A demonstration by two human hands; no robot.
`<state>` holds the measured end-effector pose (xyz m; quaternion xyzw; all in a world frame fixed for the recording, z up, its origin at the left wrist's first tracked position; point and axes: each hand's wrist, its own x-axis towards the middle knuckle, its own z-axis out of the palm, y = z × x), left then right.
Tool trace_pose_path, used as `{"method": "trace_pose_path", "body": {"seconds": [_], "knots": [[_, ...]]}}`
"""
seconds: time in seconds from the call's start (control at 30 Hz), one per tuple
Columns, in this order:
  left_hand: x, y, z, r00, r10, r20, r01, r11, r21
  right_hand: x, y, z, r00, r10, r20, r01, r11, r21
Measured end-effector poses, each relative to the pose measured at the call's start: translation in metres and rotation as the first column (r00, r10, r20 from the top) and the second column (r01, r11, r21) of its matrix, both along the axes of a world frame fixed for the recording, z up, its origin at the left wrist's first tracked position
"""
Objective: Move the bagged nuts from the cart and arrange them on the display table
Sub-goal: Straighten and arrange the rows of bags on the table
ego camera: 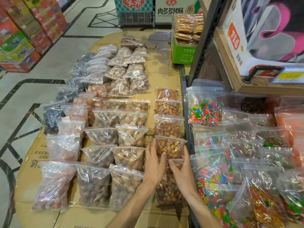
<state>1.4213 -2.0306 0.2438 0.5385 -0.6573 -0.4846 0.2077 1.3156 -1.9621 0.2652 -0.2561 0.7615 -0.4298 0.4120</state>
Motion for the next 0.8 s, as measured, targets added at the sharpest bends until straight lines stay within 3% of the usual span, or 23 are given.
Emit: {"method": "trace_pose_path", "body": {"seconds": [0.2,0.4,0.57,0.7,0.8], "knots": [[0.005,0.036,0.000,0.995,0.091,-0.045,-0.088,0.994,0.057,0.006,0.027,-0.011,0.998,0.038,-0.042,-0.033,0.992,0.124],[0.006,0.066,-0.010,0.978,0.202,0.059,-0.208,0.970,0.125,0.015,0.048,-0.025,0.985,0.126,-0.119,-0.086,0.952,0.293],[0.009,0.068,-0.012,0.980,0.137,0.142,-0.150,0.985,0.084,0.014,0.046,-0.021,0.979,0.126,-0.158,-0.077,0.955,0.286],[0.006,0.060,-0.005,0.987,0.120,0.110,-0.117,0.993,-0.036,0.014,0.041,-0.013,0.979,0.087,-0.186,-0.053,0.983,0.179],[0.006,0.053,-0.008,0.988,0.125,0.087,-0.124,0.992,-0.016,0.015,0.038,-0.013,0.985,0.079,-0.151,-0.054,0.985,0.166]]}}
